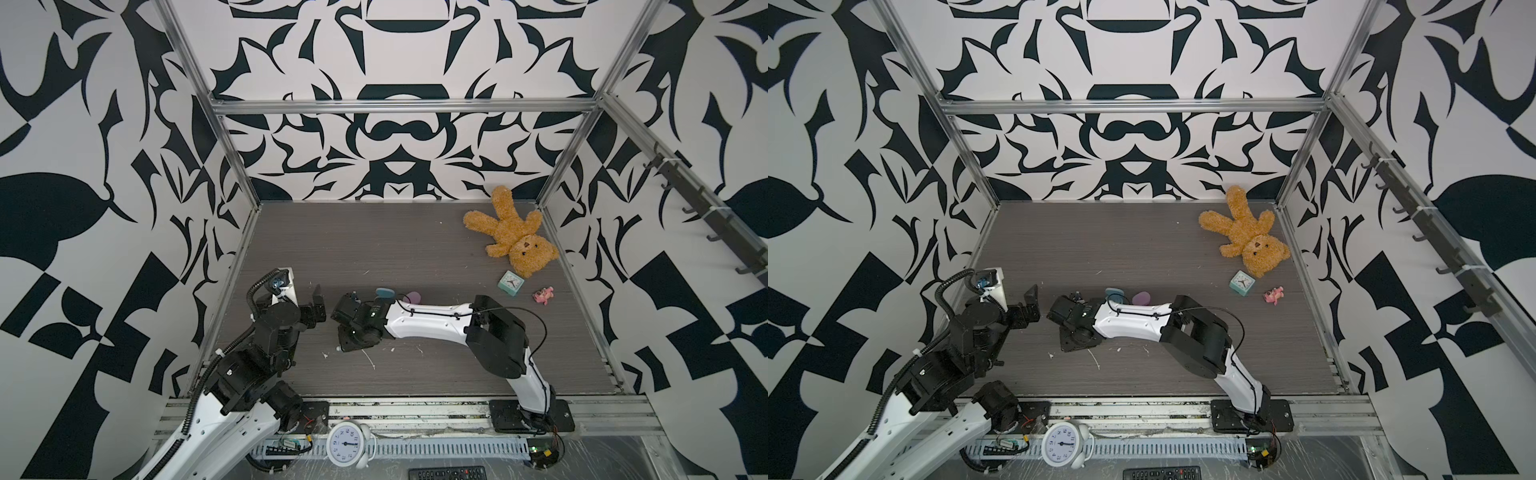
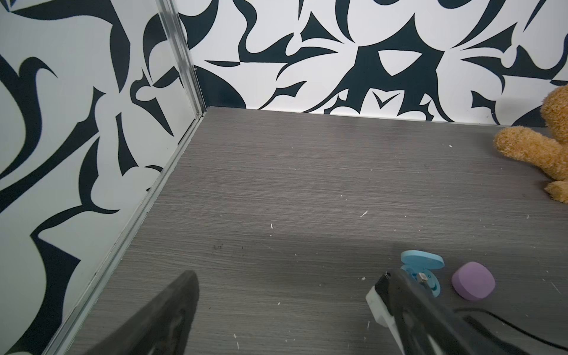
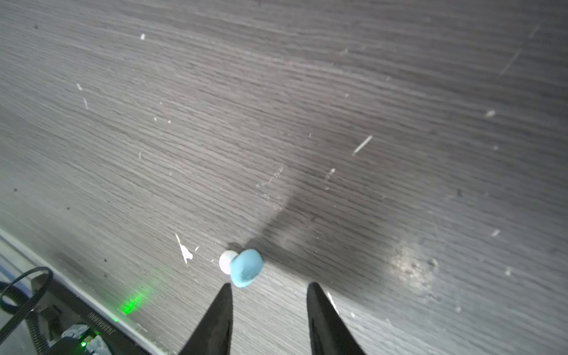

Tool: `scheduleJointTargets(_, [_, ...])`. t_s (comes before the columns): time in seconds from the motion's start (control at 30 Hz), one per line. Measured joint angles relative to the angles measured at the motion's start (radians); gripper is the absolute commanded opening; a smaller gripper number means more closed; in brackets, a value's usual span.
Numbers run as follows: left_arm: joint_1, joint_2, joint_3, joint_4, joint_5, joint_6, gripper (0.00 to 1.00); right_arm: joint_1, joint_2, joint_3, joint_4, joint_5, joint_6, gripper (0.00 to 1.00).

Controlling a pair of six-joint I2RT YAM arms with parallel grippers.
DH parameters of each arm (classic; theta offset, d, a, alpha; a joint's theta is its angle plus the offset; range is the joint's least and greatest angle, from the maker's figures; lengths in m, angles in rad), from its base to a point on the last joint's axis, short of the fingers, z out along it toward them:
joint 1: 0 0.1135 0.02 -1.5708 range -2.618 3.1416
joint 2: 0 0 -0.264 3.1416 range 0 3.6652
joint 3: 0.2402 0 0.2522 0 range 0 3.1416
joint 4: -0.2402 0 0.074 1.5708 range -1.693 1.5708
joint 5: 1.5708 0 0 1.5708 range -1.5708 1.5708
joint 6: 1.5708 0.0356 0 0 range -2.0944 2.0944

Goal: Insert wireless bluetooth earbuds into charging case
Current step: Pick up the wireless bluetooth earbud from the bottom-center of the table.

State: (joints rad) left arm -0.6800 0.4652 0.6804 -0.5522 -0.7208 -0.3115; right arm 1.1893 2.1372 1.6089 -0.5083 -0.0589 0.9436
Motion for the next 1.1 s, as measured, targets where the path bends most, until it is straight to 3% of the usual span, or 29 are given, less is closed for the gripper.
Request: scheduleJointTargets(1.1, [0.008,-0.027,0.0,-0.007,0.006,-0.007,0.99,0.011,0.103,0.143,-0.072,-0.034,-0.003,0.3])
